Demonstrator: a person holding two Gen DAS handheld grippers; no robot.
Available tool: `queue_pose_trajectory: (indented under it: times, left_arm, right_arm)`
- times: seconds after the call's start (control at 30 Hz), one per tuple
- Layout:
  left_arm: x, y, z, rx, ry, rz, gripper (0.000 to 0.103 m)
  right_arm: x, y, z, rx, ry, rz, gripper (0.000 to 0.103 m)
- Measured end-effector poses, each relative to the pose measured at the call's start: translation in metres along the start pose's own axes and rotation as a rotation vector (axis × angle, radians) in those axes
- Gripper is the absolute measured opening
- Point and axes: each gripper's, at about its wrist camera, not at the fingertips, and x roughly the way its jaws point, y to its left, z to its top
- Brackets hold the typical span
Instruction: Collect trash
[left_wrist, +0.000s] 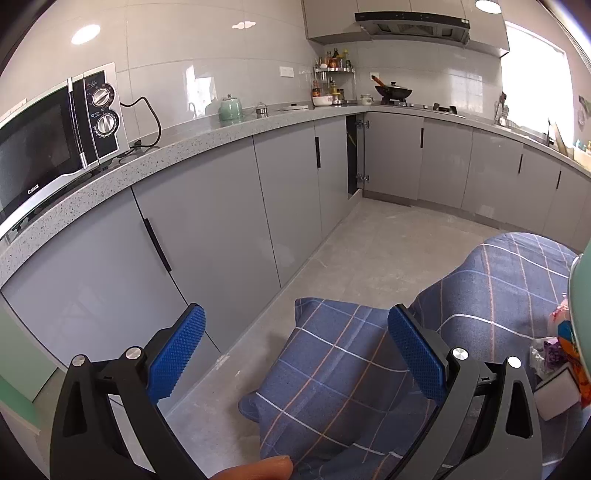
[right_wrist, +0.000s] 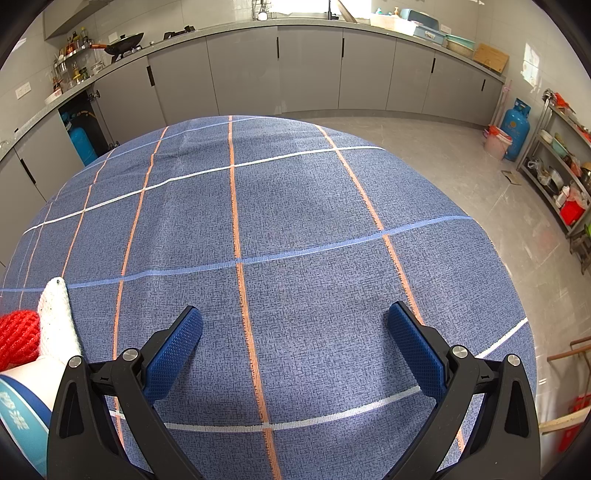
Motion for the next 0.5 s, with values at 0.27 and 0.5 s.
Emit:
queue_pose_trajectory:
  times: [0.27,0.5]
  left_arm:
    - [-0.006,0.012,-0.006,-0.026,-0.003,-0.011,0.097]
    - [-0.006,0.015,-0.003,-0.035,-0.007,-0.009,0.097]
  right_arm:
    - [0.0,0.001,0.0,0.0,0.0,0.0,0.099]
    - [0.0,0.0,0.0,0.0,0.0,0.0,0.099]
